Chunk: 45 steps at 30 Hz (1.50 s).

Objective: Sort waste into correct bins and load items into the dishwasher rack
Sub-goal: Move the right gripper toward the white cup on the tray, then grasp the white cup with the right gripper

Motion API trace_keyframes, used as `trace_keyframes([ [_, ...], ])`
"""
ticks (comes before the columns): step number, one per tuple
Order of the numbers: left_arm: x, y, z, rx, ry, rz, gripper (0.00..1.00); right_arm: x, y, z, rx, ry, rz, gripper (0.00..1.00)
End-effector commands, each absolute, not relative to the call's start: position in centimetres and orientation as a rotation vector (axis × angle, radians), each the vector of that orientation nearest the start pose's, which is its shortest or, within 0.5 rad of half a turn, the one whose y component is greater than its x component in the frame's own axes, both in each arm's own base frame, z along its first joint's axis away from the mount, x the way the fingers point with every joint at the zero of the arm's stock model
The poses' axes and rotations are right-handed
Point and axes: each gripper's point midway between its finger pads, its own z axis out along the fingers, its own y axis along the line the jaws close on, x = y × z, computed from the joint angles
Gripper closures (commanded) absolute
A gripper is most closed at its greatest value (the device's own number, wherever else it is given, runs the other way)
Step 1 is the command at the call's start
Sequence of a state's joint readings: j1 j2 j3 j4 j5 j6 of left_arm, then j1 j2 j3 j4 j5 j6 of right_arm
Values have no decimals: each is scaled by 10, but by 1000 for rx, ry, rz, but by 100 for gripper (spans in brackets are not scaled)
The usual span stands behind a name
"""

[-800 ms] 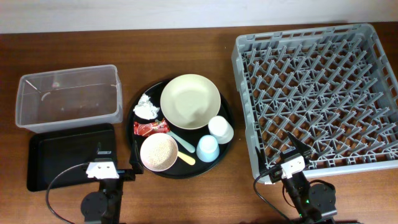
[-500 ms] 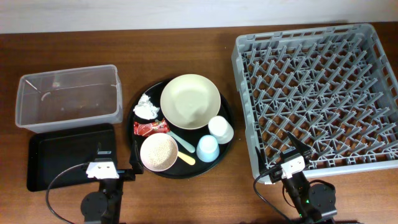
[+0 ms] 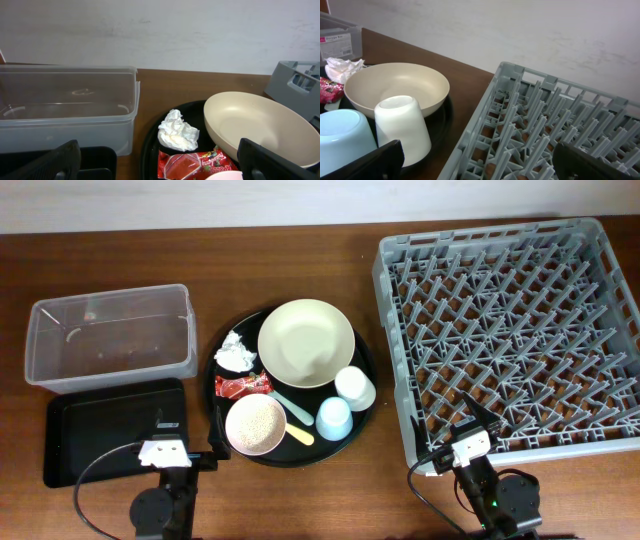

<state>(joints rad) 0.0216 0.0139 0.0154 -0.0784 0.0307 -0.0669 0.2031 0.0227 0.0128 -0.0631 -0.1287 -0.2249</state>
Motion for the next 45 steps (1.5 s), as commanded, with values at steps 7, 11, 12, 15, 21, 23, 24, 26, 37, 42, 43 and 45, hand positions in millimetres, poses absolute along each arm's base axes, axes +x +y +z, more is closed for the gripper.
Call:
trace_keyframes([
  [7,246,-3,157,-23,1649,-63,1,236,70,156,-443,1587,83,2],
  [11,246,-3,157,-23,1649,-63,1,236,70,156,-443,1587,83,2],
  [12,246,-3,157,-23,1649,-63,1,236,70,156,-443,1587,83,2],
  [15,246,-3,157,-23,1648,-63,1,236,70,156,-443,1587,83,2],
  [21,246,-3,157,-23,1649,-63,1,236,70,157,-443,1586,83,2],
  [23,246,-3,157,-23,1649,-63,1,236,70,159,-444,1576,86,2],
  [24,246,-3,157,-23,1649,-63,1,235,76,161,-467,1560,111,2],
  [26,246,-3,157,-23,1649,-63,1,227,93,173,-543,1487,196,2],
  [37,246,-3,157,-23,1649,-63,1,206,99,277,-370,1380,454,2],
  [42,246,-3,157,-23,1649,-63,1,216,99,293,-356,1648,472,2],
  [43,246,-3,157,-23,1649,-63,1,221,101,296,-354,1727,480,2],
  [45,246,-3,157,-23,1649,-63,1,233,103,302,-346,1891,493,2],
])
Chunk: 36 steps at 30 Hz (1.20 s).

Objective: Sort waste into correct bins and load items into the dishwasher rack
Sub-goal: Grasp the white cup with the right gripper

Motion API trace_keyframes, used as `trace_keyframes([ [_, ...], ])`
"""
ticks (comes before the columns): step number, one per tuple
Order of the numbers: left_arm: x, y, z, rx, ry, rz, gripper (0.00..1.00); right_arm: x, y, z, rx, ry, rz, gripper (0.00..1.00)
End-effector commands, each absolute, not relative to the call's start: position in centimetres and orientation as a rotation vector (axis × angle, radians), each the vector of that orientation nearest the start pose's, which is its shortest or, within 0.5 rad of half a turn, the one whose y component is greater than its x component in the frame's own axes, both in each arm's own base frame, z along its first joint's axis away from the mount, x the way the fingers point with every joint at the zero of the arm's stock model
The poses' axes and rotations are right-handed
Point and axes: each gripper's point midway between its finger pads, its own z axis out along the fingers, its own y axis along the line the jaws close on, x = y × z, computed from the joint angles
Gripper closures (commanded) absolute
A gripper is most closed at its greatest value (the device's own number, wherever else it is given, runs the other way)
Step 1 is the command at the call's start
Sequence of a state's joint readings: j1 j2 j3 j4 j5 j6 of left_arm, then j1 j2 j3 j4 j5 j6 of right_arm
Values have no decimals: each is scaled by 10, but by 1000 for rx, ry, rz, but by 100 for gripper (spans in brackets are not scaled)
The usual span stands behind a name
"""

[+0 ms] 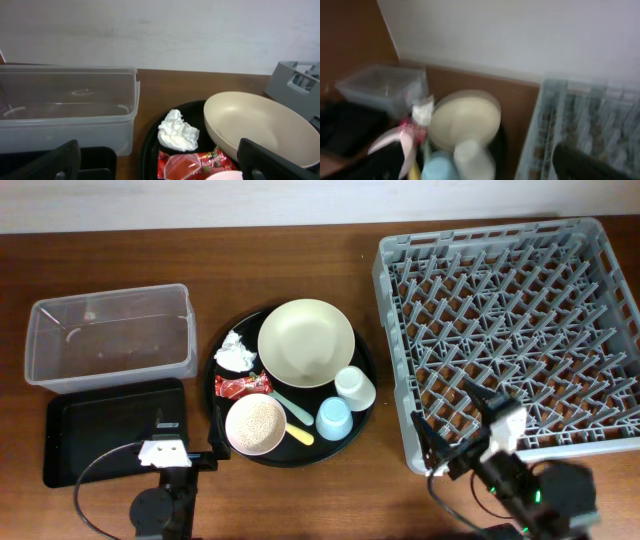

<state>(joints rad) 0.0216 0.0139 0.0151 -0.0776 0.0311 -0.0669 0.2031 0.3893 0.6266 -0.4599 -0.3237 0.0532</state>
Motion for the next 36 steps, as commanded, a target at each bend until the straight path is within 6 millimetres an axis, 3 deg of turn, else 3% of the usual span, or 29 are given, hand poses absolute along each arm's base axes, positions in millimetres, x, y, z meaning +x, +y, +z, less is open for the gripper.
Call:
trace_keyframes([
  [1,246,-3,157,-23,1649,-63,1,238,105,305,-346,1949,501,2],
  [4,246,-3,157,-23,1649,-63,1,260,116,320,-357,2068,554,2],
  [8,246,-3,157,-23,1649,-63,1,289,136,309,-376,2210,672,2],
  [12,246,-3,157,-23,1648,-63,1,312,151,272,-288,2433,612,2],
  [14,246,-3,157,-23,1649,-63,1,322,173,234,-249,2580,472,2],
  [21,246,-3,157,-23,1649,-63,1,327,220,143,-362,2747,127,1],
  [23,246,-3,157,-23,1649,-63,1,327,221,126,-388,2767,46,3],
  [36,246,-3,157,-23,1649,-63,1,335,220,78,-407,2832,-85,7],
])
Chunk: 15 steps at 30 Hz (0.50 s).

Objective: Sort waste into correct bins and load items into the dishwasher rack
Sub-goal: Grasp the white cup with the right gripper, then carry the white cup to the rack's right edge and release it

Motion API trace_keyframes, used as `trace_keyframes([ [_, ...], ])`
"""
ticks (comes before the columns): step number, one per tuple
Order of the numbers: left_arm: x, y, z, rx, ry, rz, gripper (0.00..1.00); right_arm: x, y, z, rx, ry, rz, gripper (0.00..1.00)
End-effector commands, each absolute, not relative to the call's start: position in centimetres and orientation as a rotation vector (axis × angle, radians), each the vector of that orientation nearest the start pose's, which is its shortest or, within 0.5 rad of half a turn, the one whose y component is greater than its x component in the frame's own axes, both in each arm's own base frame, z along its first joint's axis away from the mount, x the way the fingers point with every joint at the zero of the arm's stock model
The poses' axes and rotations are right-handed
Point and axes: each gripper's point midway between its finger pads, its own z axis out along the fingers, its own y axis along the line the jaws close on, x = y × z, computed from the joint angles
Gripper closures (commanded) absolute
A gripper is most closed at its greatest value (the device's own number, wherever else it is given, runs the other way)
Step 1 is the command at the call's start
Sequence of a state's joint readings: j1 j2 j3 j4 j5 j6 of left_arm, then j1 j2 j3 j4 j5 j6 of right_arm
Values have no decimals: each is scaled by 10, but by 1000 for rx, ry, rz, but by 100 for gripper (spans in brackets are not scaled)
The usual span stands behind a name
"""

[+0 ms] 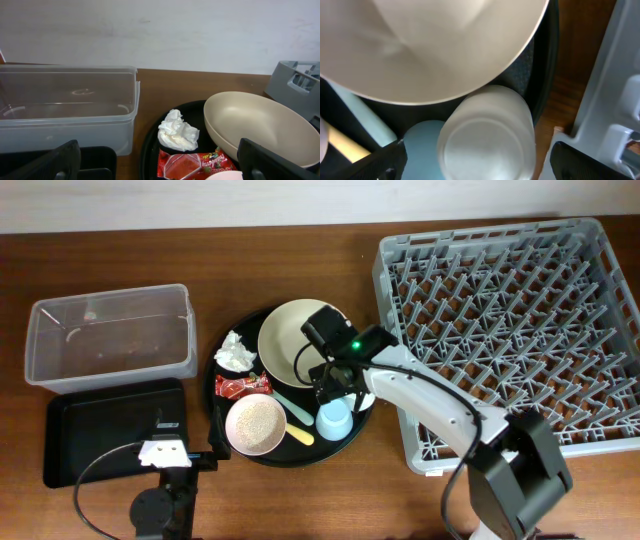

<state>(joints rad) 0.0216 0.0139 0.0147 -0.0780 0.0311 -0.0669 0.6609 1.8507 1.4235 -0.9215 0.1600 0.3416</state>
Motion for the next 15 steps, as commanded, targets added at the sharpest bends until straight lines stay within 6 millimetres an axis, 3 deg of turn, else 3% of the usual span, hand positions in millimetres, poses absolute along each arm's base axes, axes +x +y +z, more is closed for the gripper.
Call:
trace_keyframes([
  [1,246,-3,157,-23,1648,-63,1,335,220,75,-406,2838,-89,11],
  [8,246,-3,157,-23,1648,-63,1,333,218,71,-411,2856,-106,37],
  [15,246,-3,157,-23,1649,-63,0,333,216,92,-399,2818,-85,40],
])
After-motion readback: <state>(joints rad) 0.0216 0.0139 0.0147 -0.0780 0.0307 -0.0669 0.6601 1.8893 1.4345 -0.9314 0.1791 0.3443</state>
